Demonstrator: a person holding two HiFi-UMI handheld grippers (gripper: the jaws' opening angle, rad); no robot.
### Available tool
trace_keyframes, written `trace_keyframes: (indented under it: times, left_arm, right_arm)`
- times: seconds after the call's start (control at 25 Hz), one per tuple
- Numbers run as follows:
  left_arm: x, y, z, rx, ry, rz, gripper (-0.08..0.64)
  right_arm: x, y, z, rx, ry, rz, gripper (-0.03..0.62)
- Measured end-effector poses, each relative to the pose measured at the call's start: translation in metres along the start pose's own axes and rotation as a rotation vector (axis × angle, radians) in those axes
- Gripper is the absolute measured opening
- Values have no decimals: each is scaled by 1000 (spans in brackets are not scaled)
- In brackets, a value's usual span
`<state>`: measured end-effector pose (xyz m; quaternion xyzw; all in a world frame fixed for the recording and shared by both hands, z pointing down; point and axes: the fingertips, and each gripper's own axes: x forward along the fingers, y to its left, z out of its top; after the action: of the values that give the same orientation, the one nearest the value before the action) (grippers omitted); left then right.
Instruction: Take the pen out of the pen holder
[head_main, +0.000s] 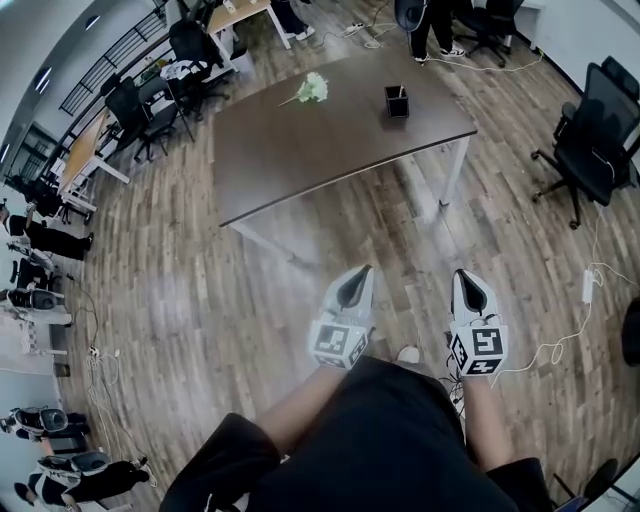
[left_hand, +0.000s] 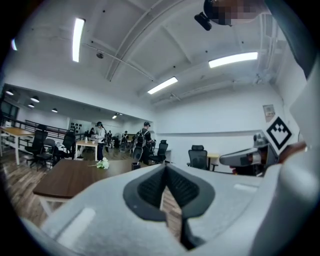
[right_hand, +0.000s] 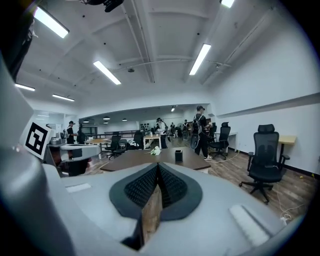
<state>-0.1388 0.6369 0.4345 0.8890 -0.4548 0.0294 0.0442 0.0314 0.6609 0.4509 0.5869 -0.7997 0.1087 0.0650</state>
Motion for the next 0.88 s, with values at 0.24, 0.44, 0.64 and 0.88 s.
trace_keyframes:
  times: [0.24, 0.44, 0.64, 0.88]
  left_arm:
    - [26, -39, 8, -13, -4, -56, 3]
    - [72, -41, 6, -35, -22, -95, 3]
    - [133, -14, 0, -11, -19, -108, 3]
    - [204, 41, 5, 69, -49, -88, 3]
  right_arm:
    - [-19, -67, -16, 90, -19, -125, 2]
    - [0, -100, -25, 112, 3, -168, 2]
    - [58, -116, -7, 77, 10, -145, 2]
    - [158, -130, 13, 40, 55, -103, 2]
